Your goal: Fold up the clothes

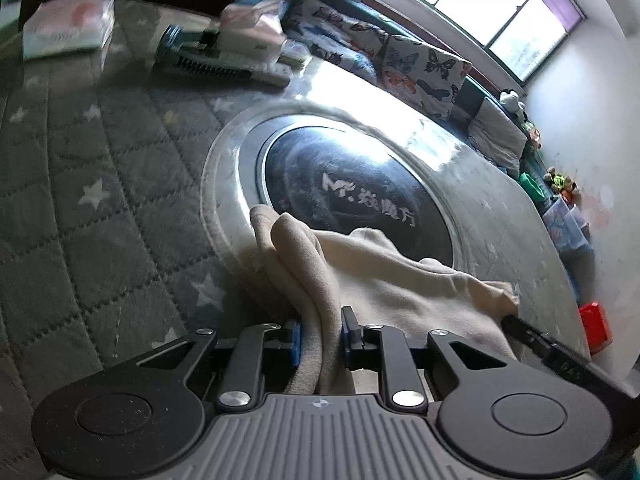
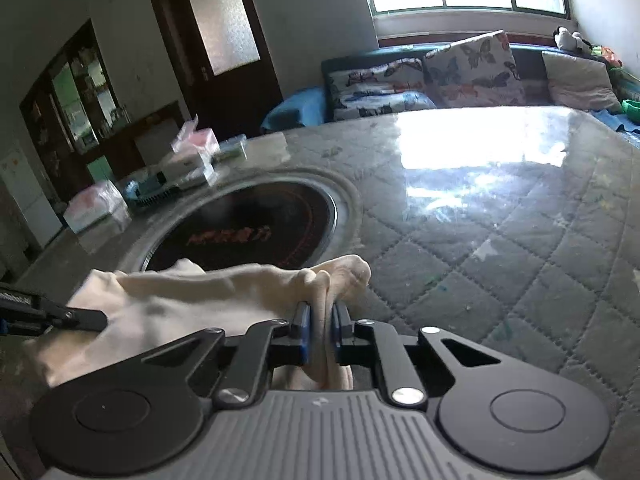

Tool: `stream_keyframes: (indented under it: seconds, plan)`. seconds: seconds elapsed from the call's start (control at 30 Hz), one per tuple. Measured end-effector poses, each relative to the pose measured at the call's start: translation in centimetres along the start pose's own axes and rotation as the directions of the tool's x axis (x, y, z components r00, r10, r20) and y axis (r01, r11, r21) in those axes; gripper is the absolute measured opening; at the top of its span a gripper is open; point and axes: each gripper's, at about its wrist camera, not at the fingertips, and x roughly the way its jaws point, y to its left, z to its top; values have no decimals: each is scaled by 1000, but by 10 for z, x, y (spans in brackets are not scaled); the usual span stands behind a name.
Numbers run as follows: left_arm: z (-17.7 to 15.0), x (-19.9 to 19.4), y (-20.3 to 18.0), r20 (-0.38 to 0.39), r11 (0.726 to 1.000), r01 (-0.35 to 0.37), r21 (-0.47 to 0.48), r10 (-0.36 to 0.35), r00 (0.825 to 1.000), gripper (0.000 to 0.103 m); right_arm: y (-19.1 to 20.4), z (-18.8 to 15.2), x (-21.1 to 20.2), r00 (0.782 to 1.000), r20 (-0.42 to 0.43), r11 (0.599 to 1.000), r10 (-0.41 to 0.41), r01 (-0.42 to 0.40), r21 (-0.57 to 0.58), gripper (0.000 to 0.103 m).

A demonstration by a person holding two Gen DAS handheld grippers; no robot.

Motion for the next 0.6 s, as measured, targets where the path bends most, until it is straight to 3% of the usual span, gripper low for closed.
stream_keyframes:
  seconds: [0.23, 0.6]
  plan:
    - [7, -6, -32, 21, 995, 41, 91, -43, 999, 18, 1, 10, -37, 996, 84, 1000, -7, 8, -10, 9]
    - [16, 21, -113, 6, 970, 114, 215, -118, 993, 18, -32, 29, -84, 973, 176, 988, -150, 154, -12, 9]
